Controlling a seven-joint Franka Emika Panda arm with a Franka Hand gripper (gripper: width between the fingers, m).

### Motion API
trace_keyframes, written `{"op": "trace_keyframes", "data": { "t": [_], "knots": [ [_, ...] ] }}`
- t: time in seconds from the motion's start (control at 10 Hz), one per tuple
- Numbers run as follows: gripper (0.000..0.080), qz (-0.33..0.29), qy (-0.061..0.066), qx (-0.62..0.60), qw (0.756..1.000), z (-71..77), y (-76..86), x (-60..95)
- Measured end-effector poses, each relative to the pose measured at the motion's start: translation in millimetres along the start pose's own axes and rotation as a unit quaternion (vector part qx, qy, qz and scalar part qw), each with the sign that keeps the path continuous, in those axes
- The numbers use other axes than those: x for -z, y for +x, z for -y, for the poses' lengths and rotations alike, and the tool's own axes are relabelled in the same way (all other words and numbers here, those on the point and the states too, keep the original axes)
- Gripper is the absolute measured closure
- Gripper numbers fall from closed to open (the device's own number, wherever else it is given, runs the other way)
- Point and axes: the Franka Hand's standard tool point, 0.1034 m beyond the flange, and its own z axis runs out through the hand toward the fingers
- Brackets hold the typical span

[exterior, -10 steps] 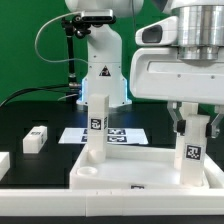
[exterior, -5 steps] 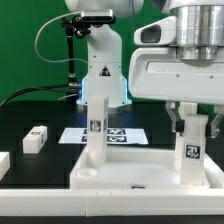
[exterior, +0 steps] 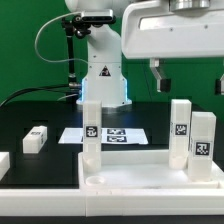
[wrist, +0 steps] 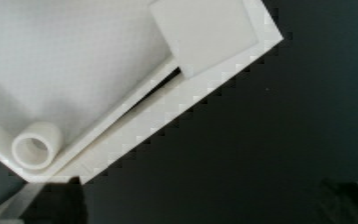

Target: Assemble desk

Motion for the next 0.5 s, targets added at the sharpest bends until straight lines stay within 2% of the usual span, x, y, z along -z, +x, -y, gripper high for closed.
{"op": "trace_keyframes", "data": {
  "t": [0.5],
  "knots": [
    [0.0151, 0.0, 0.002, 0.025, 1.0, -2.1, 1.1, 0.7]
  ]
}}
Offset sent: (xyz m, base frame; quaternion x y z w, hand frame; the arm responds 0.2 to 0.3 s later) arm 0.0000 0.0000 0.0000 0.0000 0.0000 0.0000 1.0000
